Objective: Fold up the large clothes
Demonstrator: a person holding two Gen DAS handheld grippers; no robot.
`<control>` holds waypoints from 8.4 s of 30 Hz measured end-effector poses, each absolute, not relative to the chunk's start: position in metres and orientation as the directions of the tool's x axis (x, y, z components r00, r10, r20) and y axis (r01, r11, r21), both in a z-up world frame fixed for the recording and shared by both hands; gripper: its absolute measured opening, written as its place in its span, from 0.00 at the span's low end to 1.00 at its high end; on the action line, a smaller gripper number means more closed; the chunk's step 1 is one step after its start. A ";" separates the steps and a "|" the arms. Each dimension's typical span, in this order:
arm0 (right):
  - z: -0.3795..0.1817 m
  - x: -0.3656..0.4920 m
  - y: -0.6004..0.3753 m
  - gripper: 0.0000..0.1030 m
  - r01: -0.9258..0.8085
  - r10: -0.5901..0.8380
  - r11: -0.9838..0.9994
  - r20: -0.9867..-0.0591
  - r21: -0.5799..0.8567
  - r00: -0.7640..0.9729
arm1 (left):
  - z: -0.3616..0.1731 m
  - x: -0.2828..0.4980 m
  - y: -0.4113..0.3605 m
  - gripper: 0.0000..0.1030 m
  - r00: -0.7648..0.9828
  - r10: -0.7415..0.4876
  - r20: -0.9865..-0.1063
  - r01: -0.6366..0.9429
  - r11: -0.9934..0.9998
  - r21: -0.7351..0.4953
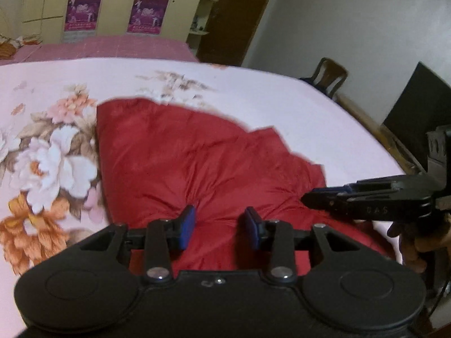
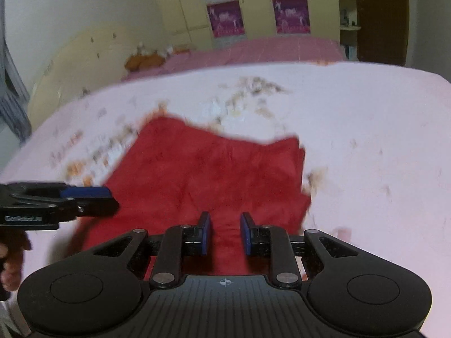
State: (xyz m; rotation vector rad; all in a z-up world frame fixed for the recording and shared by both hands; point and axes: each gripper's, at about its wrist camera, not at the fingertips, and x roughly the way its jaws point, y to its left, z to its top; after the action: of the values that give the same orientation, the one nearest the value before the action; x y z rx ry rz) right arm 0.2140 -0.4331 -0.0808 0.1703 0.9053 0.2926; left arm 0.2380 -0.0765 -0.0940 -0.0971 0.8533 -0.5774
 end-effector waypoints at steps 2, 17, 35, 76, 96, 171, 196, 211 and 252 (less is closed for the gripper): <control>-0.103 0.221 -0.427 0.22 -0.160 0.300 0.954 -0.766 0.255 0.568 | -0.105 0.240 -0.082 0.38 0.512 -0.500 -0.699 0.437 0.852 -0.289; -0.027 0.156 -0.419 0.22 -0.291 0.392 0.918 -0.715 0.269 0.579 | -0.056 0.160 -0.074 0.35 0.539 -0.481 -0.691 0.387 0.870 -0.304; -0.118 0.131 -0.404 0.22 -0.330 0.381 0.915 -0.762 0.232 0.523 | -0.109 0.140 -0.085 0.34 0.540 -0.377 -0.753 0.364 0.911 -0.194; -0.092 0.209 -0.493 0.22 -0.097 0.325 0.926 -0.641 0.365 0.696 | -0.080 0.198 -0.074 0.67 0.632 -0.290 -0.719 0.274 0.951 -0.143; -0.109 0.202 -0.535 0.60 0.062 0.449 0.764 -0.599 0.642 0.663 | -0.089 0.215 -0.043 0.83 0.571 -0.443 -0.691 0.218 0.893 -0.393; -0.108 0.302 -0.160 0.23 -0.055 0.605 0.735 -0.618 0.675 0.502 | -0.102 0.287 0.287 0.66 0.528 -0.492 -0.692 0.129 0.852 -0.508; -0.076 0.365 -0.057 0.22 -0.357 0.522 0.852 -0.667 0.382 0.532 | -0.096 0.403 0.255 0.58 0.588 -0.447 -0.674 0.290 0.894 -0.341; -0.051 0.322 -0.105 0.48 -0.307 0.461 0.886 -0.594 0.348 0.659 | -0.067 0.324 0.266 0.59 0.635 -0.471 -0.612 0.330 0.882 -0.336; -0.087 0.157 -0.118 0.48 -0.389 0.500 0.862 -0.665 0.323 0.555 | -0.082 0.151 0.244 0.62 0.715 -0.274 -0.643 0.292 0.953 -0.081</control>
State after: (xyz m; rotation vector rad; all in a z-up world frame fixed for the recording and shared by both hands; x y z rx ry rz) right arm 0.1566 -0.1182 -0.0873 0.1445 0.8301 0.5273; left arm 0.1507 0.2441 -0.0824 0.0268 0.7075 -0.3132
